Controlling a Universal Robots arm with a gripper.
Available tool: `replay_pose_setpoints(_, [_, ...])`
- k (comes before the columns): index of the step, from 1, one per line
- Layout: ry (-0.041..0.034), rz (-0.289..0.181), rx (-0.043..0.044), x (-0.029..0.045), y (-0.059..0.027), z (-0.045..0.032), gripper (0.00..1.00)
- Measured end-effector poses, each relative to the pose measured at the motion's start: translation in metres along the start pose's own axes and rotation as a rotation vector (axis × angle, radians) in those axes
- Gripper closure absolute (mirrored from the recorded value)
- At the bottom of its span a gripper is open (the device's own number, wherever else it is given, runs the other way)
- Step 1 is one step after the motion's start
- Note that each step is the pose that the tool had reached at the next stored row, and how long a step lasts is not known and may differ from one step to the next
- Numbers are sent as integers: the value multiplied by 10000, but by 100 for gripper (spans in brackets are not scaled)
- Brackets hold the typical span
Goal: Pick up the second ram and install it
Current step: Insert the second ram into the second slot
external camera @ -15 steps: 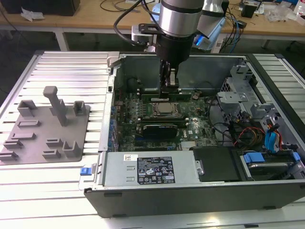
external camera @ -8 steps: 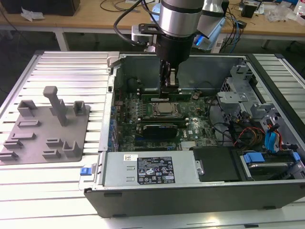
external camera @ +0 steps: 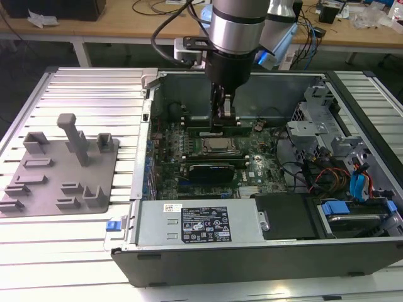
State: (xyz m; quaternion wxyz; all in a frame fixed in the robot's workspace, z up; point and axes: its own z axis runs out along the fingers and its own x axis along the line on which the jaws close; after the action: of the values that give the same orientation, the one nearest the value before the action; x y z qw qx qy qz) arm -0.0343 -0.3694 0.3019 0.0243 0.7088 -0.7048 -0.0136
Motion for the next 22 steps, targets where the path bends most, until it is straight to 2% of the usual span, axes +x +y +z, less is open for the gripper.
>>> replay_pose_setpoints(8, [8, -43, 19, -5, -1, 277, 91])
replay_pose_setpoints(11, [10, -70, 35, -5, -4, 326, 91])
replay_pose_setpoints(14, [11, -72, 42, -7, -9, 426, 91])
replay_pose_setpoints(16, [-23, -73, 68, -7, -10, 447, 91])
replay_pose_setpoints(19, [-53, 286, 71, -9, -15, 543, 91])
replay_pose_setpoints(22, [-67, 388, 72, -9, -17, 577, 91])
